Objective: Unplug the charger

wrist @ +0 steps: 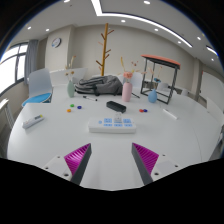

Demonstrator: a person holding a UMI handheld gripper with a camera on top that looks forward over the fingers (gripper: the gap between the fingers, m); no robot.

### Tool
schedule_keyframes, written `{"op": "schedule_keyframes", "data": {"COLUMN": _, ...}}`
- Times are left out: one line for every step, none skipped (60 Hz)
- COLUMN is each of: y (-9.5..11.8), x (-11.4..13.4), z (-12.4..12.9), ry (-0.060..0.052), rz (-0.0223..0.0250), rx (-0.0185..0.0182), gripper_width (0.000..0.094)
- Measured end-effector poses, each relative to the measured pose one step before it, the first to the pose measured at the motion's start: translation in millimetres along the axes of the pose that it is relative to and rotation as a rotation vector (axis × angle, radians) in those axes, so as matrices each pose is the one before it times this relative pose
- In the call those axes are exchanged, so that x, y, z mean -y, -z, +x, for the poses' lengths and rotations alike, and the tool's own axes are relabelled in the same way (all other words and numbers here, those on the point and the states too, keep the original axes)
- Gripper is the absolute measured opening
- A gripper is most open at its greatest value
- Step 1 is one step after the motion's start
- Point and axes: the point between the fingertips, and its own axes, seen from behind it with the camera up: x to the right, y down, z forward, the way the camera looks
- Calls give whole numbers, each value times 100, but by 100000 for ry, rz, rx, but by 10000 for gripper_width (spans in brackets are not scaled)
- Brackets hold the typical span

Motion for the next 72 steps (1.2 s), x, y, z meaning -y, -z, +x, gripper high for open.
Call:
{"op": "schedule_keyframes", "data": {"y": -366, "x": 91, "z": 276, "ry": 79, "rz": 485, "rx": -172, "gripper_width": 853}}
{"op": "schedule_keyframes", "data": {"y": -364, "x": 112, "z": 274, "ry": 146, "rz": 501, "rx": -180, "gripper_width": 853}}
{"op": "schedule_keyframes", "data": {"y": -352, "x": 113, "z": 251, "ry": 102, "rz": 523, "rx": -187, "gripper_width": 855}}
{"op": "schedule_keyframes", "data": {"y": -372, "x": 150, "z": 227, "ry": 23, "rz": 619, "rx": -129, "gripper_width": 854}}
{"op": "schedule_keyframes", "data": {"y": -432, "x": 157, "z": 71, "ry": -212, "rz": 699, "rx": 109, "gripper_width": 854}}
{"op": "schedule_keyframes", "data": {"y": -405, "x": 138, "z": 147, "ry": -103, "rz": 553, "rx": 175, "gripper_width": 854}}
{"op": "schedule_keyframes", "data": {"y": -434, "x": 110, "z": 156, "ry": -97, "rz": 443, "rx": 171, "gripper_width": 854}}
{"op": "schedule_keyframes", "data": {"y": -413, "x": 116, "z": 151, "ry": -64, "rz": 406, "rx": 195, "gripper_width": 854}}
{"op": "schedule_keyframes", "data": {"y": -442, "x": 181, "z": 127, "ry": -70, "rz": 496, "rx": 289, "gripper_width": 854}}
{"op": "schedule_keyframes", "data": {"y": -437, "x": 213, "z": 59, "ry": -15, "rz": 639, "rx": 358, "gripper_width": 855}}
{"op": "schedule_keyframes", "data": {"y": -454, "x": 245, "z": 65, "ry": 85, "rz": 698, "rx": 433, "gripper_width": 854}}
{"op": "schedule_keyframes", "data": {"y": -530, "x": 271, "z": 34, "ry": 274, "rz": 440, "rx": 188, "gripper_width": 853}}
{"op": "schedule_keyframes", "data": {"y": -511, "x": 142, "z": 50, "ry": 325, "rz": 306, "rx": 288, "gripper_width": 853}}
{"op": "schedule_keyframes", "data": {"y": -489, "x": 117, "z": 86, "ry": 372, "rz": 122, "rx": 258, "gripper_width": 854}}
{"op": "schedule_keyframes", "data": {"y": -484, "x": 124, "z": 81, "ry": 366, "rz": 54, "rx": 166, "gripper_width": 853}}
{"op": "schedule_keyframes", "data": {"y": -534, "x": 98, "z": 118, "ry": 276, "rz": 139, "rx": 100, "gripper_width": 855}}
{"op": "schedule_keyframes", "data": {"y": -518, "x": 142, "z": 55, "ry": 206, "rz": 195, "rx": 187, "gripper_width": 854}}
{"op": "schedule_keyframes", "data": {"y": -566, "x": 57, "z": 1, "ry": 207, "rz": 438, "rx": 423, "gripper_width": 855}}
{"op": "schedule_keyframes", "data": {"y": -598, "x": 152, "z": -49, "ry": 273, "rz": 226, "rx": 611, "gripper_width": 855}}
{"op": "schedule_keyframes", "data": {"y": -558, "x": 157, "z": -20, "ry": 315, "rz": 74, "rx": 639, "gripper_width": 853}}
{"op": "schedule_keyframes", "data": {"y": -602, "x": 136, "z": 35, "ry": 374, "rz": 20, "rx": 451, "gripper_width": 854}}
{"op": "schedule_keyframes", "data": {"y": -559, "x": 175, "z": 112, "ry": 375, "rz": 167, "rx": 180, "gripper_width": 854}}
{"op": "schedule_keyframes", "data": {"y": -605, "x": 262, "z": 139, "ry": 350, "rz": 426, "rx": 118, "gripper_width": 854}}
{"op": "schedule_keyframes", "data": {"y": -567, "x": 247, "z": 66, "ry": 271, "rz": 504, "rx": 178, "gripper_width": 854}}
{"op": "schedule_keyframes", "data": {"y": -598, "x": 202, "z": 49, "ry": 141, "rz": 320, "rx": 341, "gripper_width": 854}}
{"op": "schedule_keyframes", "data": {"y": -585, "x": 188, "z": 25, "ry": 31, "rz": 172, "rx": 404, "gripper_width": 853}}
{"op": "schedule_keyframes", "data": {"y": -583, "x": 152, "z": 6, "ry": -61, "rz": 138, "rx": 425, "gripper_width": 854}}
{"op": "schedule_keyframes", "data": {"y": -577, "x": 145, "z": 20, "ry": -64, "rz": 60, "rx": 411, "gripper_width": 854}}
{"op": "schedule_keyframes", "data": {"y": -614, "x": 98, "z": 9, "ry": -18, "rz": 47, "rx": 408, "gripper_width": 855}}
{"op": "schedule_keyframes", "data": {"y": -597, "x": 102, "z": -164, "ry": -89, "rz": -36, "rx": 127, "gripper_width": 854}}
{"op": "schedule_keyframes", "data": {"y": -589, "x": 116, "z": 22, "ry": -60, "rz": -18, "rx": 298, "gripper_width": 853}}
{"op": "schedule_keyframes", "data": {"y": -572, "x": 121, "z": 31, "ry": -37, "rz": 54, "rx": 198, "gripper_width": 851}}
{"op": "schedule_keyframes", "data": {"y": -553, "x": 135, "z": 55, "ry": 42, "rz": 28, "rx": 122, "gripper_width": 851}}
{"op": "schedule_keyframes", "data": {"y": -543, "x": 104, "z": 34, "ry": -19, "rz": -45, "rx": 165, "gripper_width": 852}}
{"op": "schedule_keyframes", "data": {"y": -577, "x": 63, "z": 31, "ry": -78, "rz": -145, "rx": 219, "gripper_width": 854}}
{"op": "schedule_keyframes", "data": {"y": -534, "x": 56, "z": 9, "ry": -157, "rz": -212, "rx": 242, "gripper_width": 851}}
{"op": "schedule_keyframes", "data": {"y": -551, "x": 32, "z": 6, "ry": -161, "rz": -221, "rx": 233, "gripper_width": 853}}
{"op": "schedule_keyframes", "data": {"y": -479, "x": -9, "z": 78, "ry": -116, "rz": -171, "rx": 339, "gripper_width": 852}}
{"op": "schedule_keyframes", "data": {"y": -460, "x": 42, "z": 50, "ry": -96, "rz": -261, "rx": 127, "gripper_width": 852}}
{"op": "schedule_keyframes", "data": {"y": -449, "x": 15, "z": -24, "ry": -138, "rz": -302, "rx": 3, "gripper_width": 853}}
{"op": "schedule_keyframes", "data": {"y": -390, "x": 0, "z": 54, "ry": -137, "rz": -259, "rx": 131, "gripper_width": 855}}
{"op": "schedule_keyframes", "data": {"y": -390, "x": 21, "z": 42, "ry": -134, "rz": -351, "rx": 26, "gripper_width": 853}}
{"op": "schedule_keyframes", "data": {"y": -417, "x": 15, "z": 65, "ry": -66, "rz": -344, "rx": -59, "gripper_width": 854}}
{"op": "schedule_keyframes", "data": {"y": -372, "x": -15, "z": 71, "ry": -26, "rz": -405, "rx": -66, "gripper_width": 853}}
{"op": "schedule_keyframes", "data": {"y": -356, "x": 2, "z": 48, "ry": -120, "rz": -358, "rx": -6, "gripper_width": 854}}
{"op": "schedule_keyframes", "data": {"y": -382, "x": 62, "z": 41, "ry": -254, "rz": -327, "rx": 228, "gripper_width": 854}}
{"op": "schedule_keyframes", "data": {"y": -298, "x": 32, "z": -16, "ry": -257, "rz": -222, "rx": 258, "gripper_width": 854}}
{"op": "schedule_keyframes", "data": {"y": -275, "x": 117, "z": -29, "ry": -463, "rz": 174, "rx": 393, "gripper_width": 852}}
{"op": "schedule_keyframes", "data": {"y": -252, "x": 101, "z": -43, "ry": -424, "rz": 91, "rx": 332, "gripper_width": 851}}
{"op": "schedule_keyframes", "data": {"y": -225, "x": 44, "z": -1, "ry": -275, "rz": -116, "rx": 120, "gripper_width": 850}}
{"op": "schedule_keyframes", "data": {"y": -47, "x": -2, "z": 124, "ry": -197, "rz": -303, "rx": -35, "gripper_width": 848}}
{"op": "schedule_keyframes", "data": {"y": -168, "x": 72, "z": 25, "ry": -351, "rz": 15, "rx": 13, "gripper_width": 849}}
{"op": "schedule_keyframes", "data": {"y": -139, "x": 15, "z": 29, "ry": -366, "rz": -71, "rx": -57, "gripper_width": 851}}
{"op": "schedule_keyframes", "data": {"y": -160, "x": -43, "z": 8, "ry": -270, "rz": -337, "rx": -27, "gripper_width": 851}}
{"op": "schedule_keyframes", "data": {"y": -125, "x": -51, "z": -47, "ry": -261, "rz": -395, "rx": 169, "gripper_width": 848}}
{"op": "schedule_keyframes", "data": {"y": -103, "x": 20, "z": -113, "ry": -309, "rz": -254, "rx": 458, "gripper_width": 838}}
{"op": "schedule_keyframes", "data": {"y": -99, "x": -36, "z": -58, "ry": -499, "rz": -182, "rx": 379, "gripper_width": 806}}
{"op": "schedule_keyframes", "data": {"y": -98, "x": -91, "z": -52, "ry": -663, "rz": -325, "rx": 218, "gripper_width": 733}}
{"op": "schedule_keyframes", "data": {"y": -59, "x": -79, "z": -160, "ry": -796, "rz": -395, "rx": 716, "gripper_width": 610}}
{"op": "schedule_keyframes", "data": {"y": -93, "x": -99, "z": -236, "ry": -848, "rz": -395, "rx": 1087, "gripper_width": 385}}
{"op": "schedule_keyframes", "data": {"y": 169, "x": 171, "z": 1263, "ry": -477, "rz": -108, "rx": -2326, "gripper_width": 210}}
{"op": "schedule_keyframes", "data": {"y": -5, "x": 192, "z": 359, "ry": 591, "rz": 1155, "rx": -878, "gripper_width": 208}}
{"op": "schedule_keyframes", "data": {"y": 15, "x": -134, "z": -564, "ry": -1126, "rz": -920, "rx": 2166, "gripper_width": 190}}
{"op": "schedule_keyframes", "data": {"y": 24, "x": -70, "z": 170, "ry": 650, "rz": -531, "rx": -376, "gripper_width": 150}}
{"op": "schedule_keyframes", "data": {"y": 28, "x": 90, "z": -89, "ry": 75, "rz": -8, "rx": 707, "gripper_width": 130}}
{"op": "schedule_keyframes", "data": {"y": -12, "x": -34, "z": -31, "ry": -379, "rz": -574, "rx": 564, "gripper_width": 107}}
{"op": "schedule_keyframes", "data": {"y": 106, "x": 61, "z": 132, "ry": -217, "rz": -293, "rx": -1146, "gripper_width": 95}}
{"op": "schedule_keyframes", "data": {"y": -236, "x": -15, "z": -195, "ry": -1138, "rz": -468, "rx": 1351, "gripper_width": 63}}
{"op": "schedule_keyframes", "data": {"y": 50, "x": 275, "z": 87, "ry": -1140, "rz": 110, "rx": 560, "gripper_width": 60}}
{"op": "schedule_keyframes", "data": {"y": 126, "x": 418, "z": -32, "ry": -1314, "rz": 666, "rx": 726, "gripper_width": 54}}
{"op": "schedule_keyframes", "data": {"y": 248, "x": 955, "z": 105, "ry": -827, "rz": 2478, "rx": 506, "gripper_width": 51}}
{"op": "schedule_keyframes", "data": {"y": 312, "x": 1152, "z": 20, "ry": 203, "rz": 2893, "rx": 290, "gripper_width": 51}}
